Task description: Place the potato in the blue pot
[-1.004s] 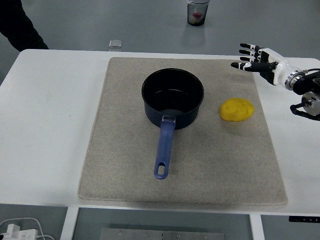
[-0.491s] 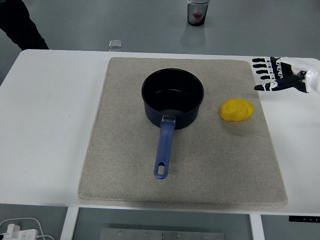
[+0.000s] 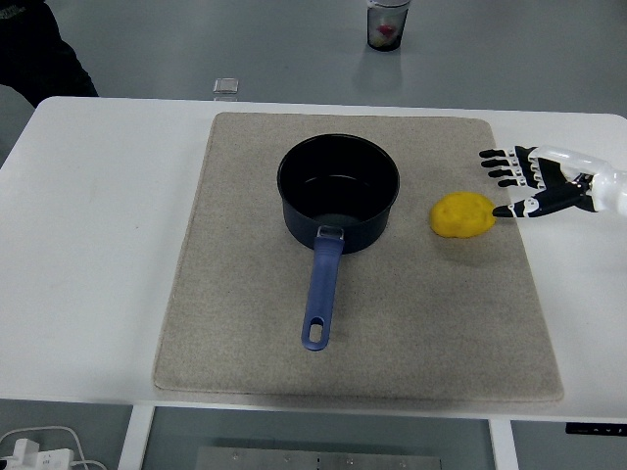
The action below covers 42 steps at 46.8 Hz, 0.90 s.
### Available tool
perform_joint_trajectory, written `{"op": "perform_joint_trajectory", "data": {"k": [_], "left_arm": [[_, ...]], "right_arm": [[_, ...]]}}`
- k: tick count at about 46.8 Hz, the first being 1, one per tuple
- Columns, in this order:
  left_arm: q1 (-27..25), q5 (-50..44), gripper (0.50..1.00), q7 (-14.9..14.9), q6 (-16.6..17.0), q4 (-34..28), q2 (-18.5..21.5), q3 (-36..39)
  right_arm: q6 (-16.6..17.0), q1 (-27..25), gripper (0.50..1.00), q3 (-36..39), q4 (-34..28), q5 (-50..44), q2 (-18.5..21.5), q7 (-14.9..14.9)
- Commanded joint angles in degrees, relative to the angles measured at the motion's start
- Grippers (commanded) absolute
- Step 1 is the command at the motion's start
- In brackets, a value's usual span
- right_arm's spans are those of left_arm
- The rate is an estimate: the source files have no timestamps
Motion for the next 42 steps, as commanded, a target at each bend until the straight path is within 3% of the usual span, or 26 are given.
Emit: {"op": "perform_joint_trajectory", "data": {"k": [1, 24, 42], "left_arm": [[0.0, -0.01, 0.996, 0.0, 0.08, -0.08, 0.0, 0.0], [0.0, -0.01, 0.996, 0.0, 0.08, 0.0, 0.0, 0.0], [0.0, -0.01, 0.996, 0.0, 0.08, 0.0, 0.0, 0.0]], "right_arm": [[-1.16, -0.49, 0.95, 0.17, -0.08, -0.73, 0.2, 1.19], [-8.19, -3.39, 0.944, 0.25, 0.01, -5.83, 2.49, 6.99], [-10.83, -4.89, 0.942, 0.43, 0.01, -6.18, 4.77, 7.52]]}}
